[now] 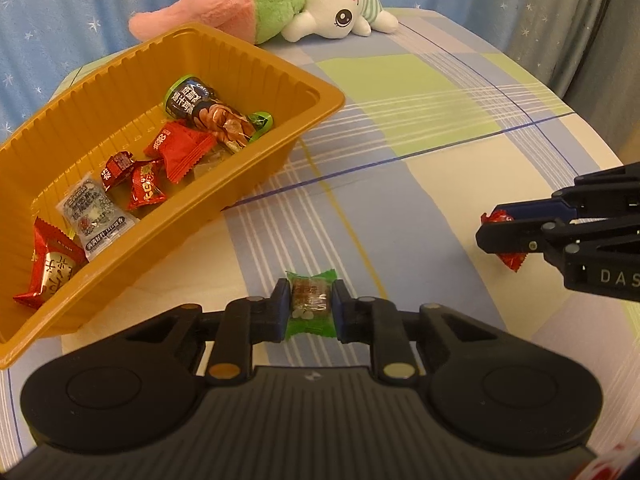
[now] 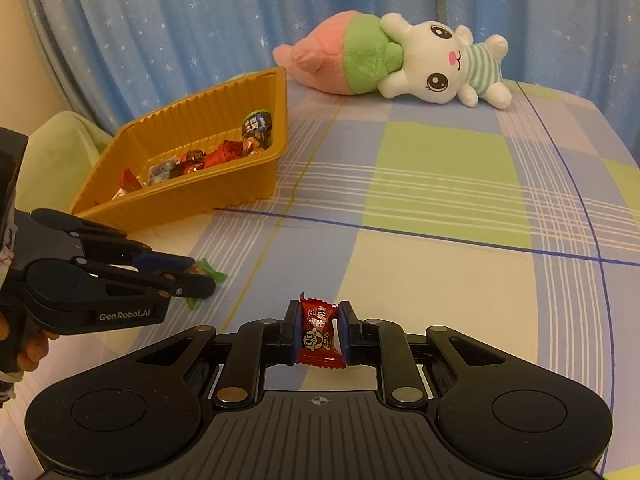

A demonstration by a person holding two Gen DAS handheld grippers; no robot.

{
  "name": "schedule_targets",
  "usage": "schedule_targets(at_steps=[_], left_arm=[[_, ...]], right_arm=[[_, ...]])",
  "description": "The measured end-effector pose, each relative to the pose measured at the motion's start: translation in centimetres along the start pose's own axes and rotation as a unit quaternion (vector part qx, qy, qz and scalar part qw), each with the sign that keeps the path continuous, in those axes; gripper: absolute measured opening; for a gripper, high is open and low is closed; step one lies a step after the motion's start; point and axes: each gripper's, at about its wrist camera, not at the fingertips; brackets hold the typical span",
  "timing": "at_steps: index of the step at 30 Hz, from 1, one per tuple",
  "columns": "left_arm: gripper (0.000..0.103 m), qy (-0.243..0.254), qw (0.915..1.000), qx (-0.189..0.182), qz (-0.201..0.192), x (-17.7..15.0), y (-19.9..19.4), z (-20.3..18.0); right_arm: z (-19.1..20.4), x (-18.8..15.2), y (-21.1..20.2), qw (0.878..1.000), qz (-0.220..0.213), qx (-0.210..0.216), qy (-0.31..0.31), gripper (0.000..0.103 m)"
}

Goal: Organize snacks
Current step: 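Grasp the red candy with right tool while left tool grasps the green-wrapped candy, then carry both candies over the orange tray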

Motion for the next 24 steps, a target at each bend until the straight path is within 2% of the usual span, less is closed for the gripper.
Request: schedule_targets(at_steps=[7,17,24], left_arm=[[0.019,-0.016,0.9997,-0.011,-0.012,-0.2,-2.0,0.5],[0.019,-0.039,0.9974,-0.018,-0.057,0.1,-7.3,2.5],[0.019,-0.050,0.9946,-0.011,-0.091,1.1,-10.5,4.9]], right_arm=[[1.0,0.6,-0.7,1.000,-0.013,0.007,-0.001,0.019],[3.6,3.0,-1.4,0.999,-0.036,0.034,-0.014,0.019],[6.1,5.3,-0.8,0.997,-0.047,0.049,-0.028,0.019]])
Point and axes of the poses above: each gripper's, at about its wrist camera, not at the fingertips, and y roughly the way its jaws point, z to its left, x to its top, and after that the axes turned 9 degrees about -y, right-handed
